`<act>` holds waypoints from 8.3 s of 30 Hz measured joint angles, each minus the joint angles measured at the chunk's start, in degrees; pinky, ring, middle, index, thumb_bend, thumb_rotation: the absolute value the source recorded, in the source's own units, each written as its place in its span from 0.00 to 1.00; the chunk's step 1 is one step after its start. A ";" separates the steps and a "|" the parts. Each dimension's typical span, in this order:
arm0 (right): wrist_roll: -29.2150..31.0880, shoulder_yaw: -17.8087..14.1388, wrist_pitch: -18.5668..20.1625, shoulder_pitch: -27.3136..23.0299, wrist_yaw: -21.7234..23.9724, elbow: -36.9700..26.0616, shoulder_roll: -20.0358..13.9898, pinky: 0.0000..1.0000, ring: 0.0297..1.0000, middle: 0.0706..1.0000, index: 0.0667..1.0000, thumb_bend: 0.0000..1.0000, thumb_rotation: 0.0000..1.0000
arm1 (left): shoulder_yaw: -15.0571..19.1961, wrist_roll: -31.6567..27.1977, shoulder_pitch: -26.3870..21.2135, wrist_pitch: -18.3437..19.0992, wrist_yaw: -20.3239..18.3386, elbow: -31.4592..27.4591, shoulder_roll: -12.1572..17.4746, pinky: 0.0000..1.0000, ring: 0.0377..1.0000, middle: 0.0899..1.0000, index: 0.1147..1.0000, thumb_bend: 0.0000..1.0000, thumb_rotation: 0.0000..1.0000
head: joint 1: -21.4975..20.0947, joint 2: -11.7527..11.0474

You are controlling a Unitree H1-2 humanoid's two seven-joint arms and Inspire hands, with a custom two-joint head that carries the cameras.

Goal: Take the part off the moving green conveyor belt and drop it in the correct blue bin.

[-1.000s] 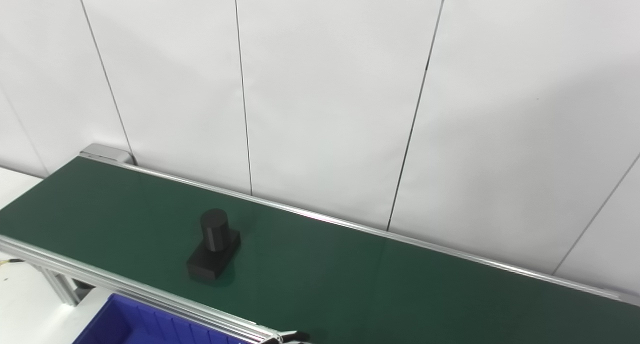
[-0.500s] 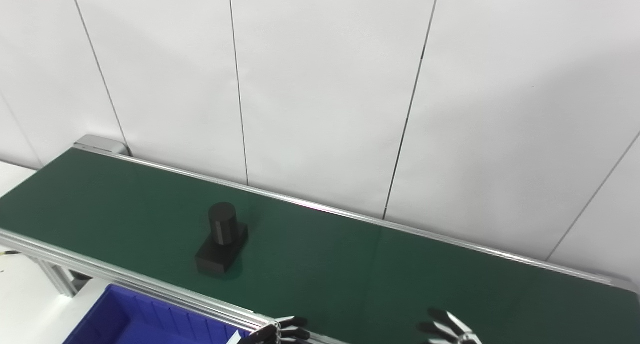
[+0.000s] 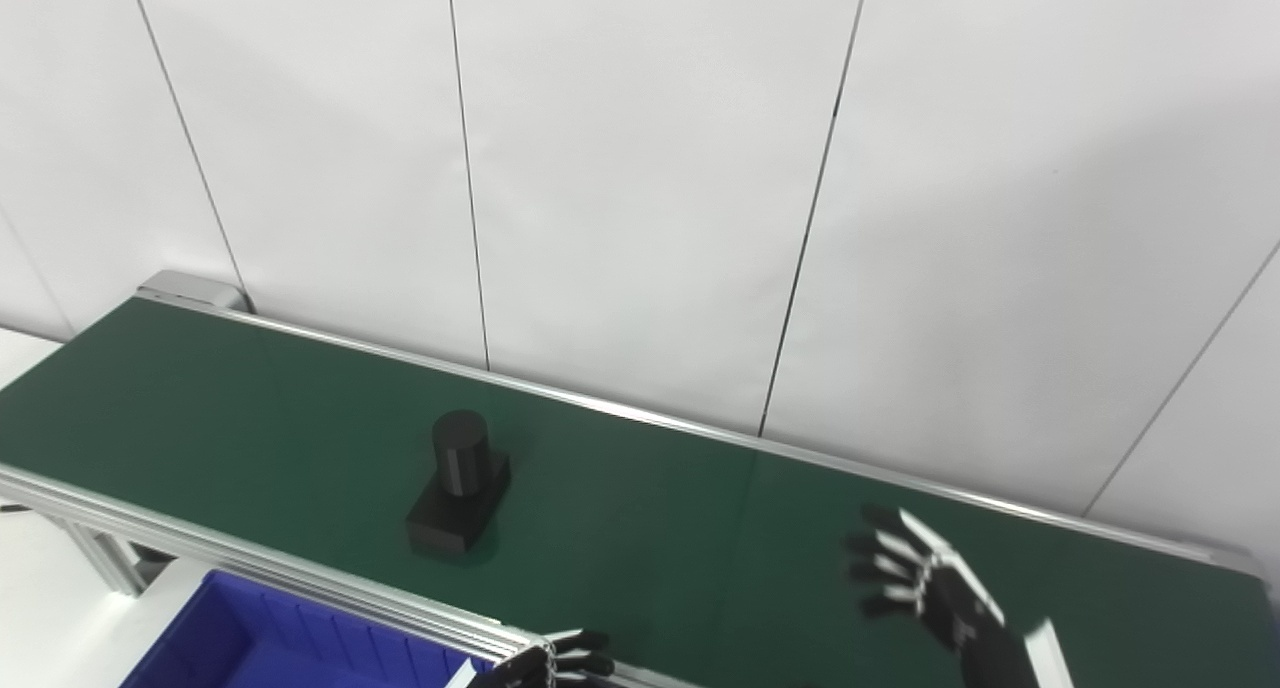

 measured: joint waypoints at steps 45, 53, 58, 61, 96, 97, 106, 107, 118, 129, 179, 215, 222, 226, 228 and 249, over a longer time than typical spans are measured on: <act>-11.66 11.51 3.35 -24.16 -5.25 44.09 10.86 0.72 0.80 0.82 0.87 0.67 0.30 | 3.88 -3.77 -0.88 -0.55 -2.93 0.70 4.31 0.56 0.65 0.71 0.78 0.78 0.53 | -14.94 0.70; -12.05 13.29 2.61 -27.36 -6.74 49.63 12.94 0.73 0.80 0.82 0.88 0.67 0.31 | 3.83 -3.75 -0.99 -0.56 -2.91 0.68 4.25 0.56 0.65 0.71 0.77 0.79 0.54 | -13.63 0.88; -12.32 14.07 1.87 -28.51 -7.23 52.15 13.10 0.73 0.80 0.82 0.87 0.68 0.32 | 3.66 -3.72 -0.89 -0.55 -2.81 0.38 3.98 0.56 0.66 0.72 0.78 0.79 0.54 | -12.66 0.97; -12.46 14.28 0.98 -29.31 -7.66 53.96 13.06 0.73 0.80 0.82 0.87 0.68 0.32 | 3.49 -3.67 -0.89 -0.55 -2.80 0.38 3.88 0.57 0.67 0.72 0.78 0.79 0.53 | -12.39 1.05; -14.66 14.54 -7.43 -35.83 -16.28 71.15 14.50 0.64 0.70 0.72 0.77 0.76 0.08 | 2.61 -2.40 0.75 -0.17 -2.40 -2.08 1.26 0.57 0.68 0.73 0.79 0.81 0.55 | -10.11 2.37; -14.84 14.53 -7.53 -35.83 -16.79 71.18 14.52 0.64 0.70 0.72 0.76 0.77 0.06 | 2.60 -2.41 0.88 -0.14 -2.40 -2.24 1.27 0.57 0.68 0.73 0.79 0.81 0.55 | -10.11 2.37; -16.13 14.47 -8.50 -35.82 -21.39 71.22 14.62 0.54 0.60 0.64 0.67 0.77 0.00 | 2.65 -2.50 1.13 -0.12 -2.42 -3.03 1.28 0.57 0.68 0.73 0.78 0.80 0.53 | -10.37 2.90; -16.19 14.44 -8.53 -35.81 -21.89 71.22 14.62 0.52 0.56 0.63 0.65 0.71 0.00 | 2.66 -2.51 1.13 -0.12 -2.43 -3.07 1.29 0.57 0.68 0.73 0.78 0.80 0.53 | -10.37 2.99; -14.12 12.08 -14.60 -35.29 -25.06 71.37 15.38 0.37 0.43 0.49 0.46 0.50 0.00 | 2.68 -2.51 1.31 0.55 -2.51 -3.95 1.39 0.57 0.67 0.72 0.77 0.79 0.53 | -10.55 3.52; -14.48 11.53 -15.09 -35.18 -26.85 71.22 15.38 0.36 0.42 0.48 0.45 0.50 0.00 | 2.72 -2.50 1.33 1.04 -2.49 -4.11 1.39 0.56 0.66 0.72 0.76 0.79 0.54 | -10.55 4.30; -10.76 1.54 -0.29 -12.03 -14.32 10.90 9.94 0.32 0.45 0.51 0.45 0.50 0.00 | 3.30 -3.80 1.25 1.28 -2.90 -4.72 3.62 0.56 0.65 0.71 0.77 0.72 0.53 | -18.28 5.01; -13.36 1.81 5.06 13.62 -11.16 2.45 10.56 0.39 0.46 0.48 0.42 0.50 0.00 | 6.20 -11.27 1.42 7.79 -5.69 -11.67 7.47 0.54 0.64 0.69 0.75 0.79 0.55 | -30.67 15.38; -14.59 3.19 2.92 13.78 -11.89 10.06 9.26 0.40 0.45 0.47 0.42 0.50 0.00 | 6.56 -11.80 1.44 8.59 -6.34 -12.05 7.77 0.54 0.63 0.69 0.75 0.77 0.53 | -31.29 16.26; -14.92 3.99 2.84 13.64 -12.38 12.04 9.20 0.41 0.45 0.47 0.42 0.50 0.00 | 6.71 -11.83 1.45 8.80 -6.60 -12.36 7.98 0.54 0.63 0.68 0.75 0.76 0.53 | -31.55 16.79; -15.36 4.32 2.84 13.52 -12.40 12.61 9.05 0.42 0.46 0.47 0.41 0.50 0.00 | 6.83 -11.82 1.50 9.01 -6.76 -13.22 8.17 0.55 0.63 0.69 0.75 0.77 0.53 | -31.73 16.96; -22.44 10.88 3.02 4.32 -9.51 27.65 3.95 0.35 0.40 0.46 0.47 0.50 0.00 | 7.50 -12.48 1.42 11.10 -7.73 -15.10 9.50 0.55 0.63 0.70 0.76 0.76 0.53 | -32.69 18.54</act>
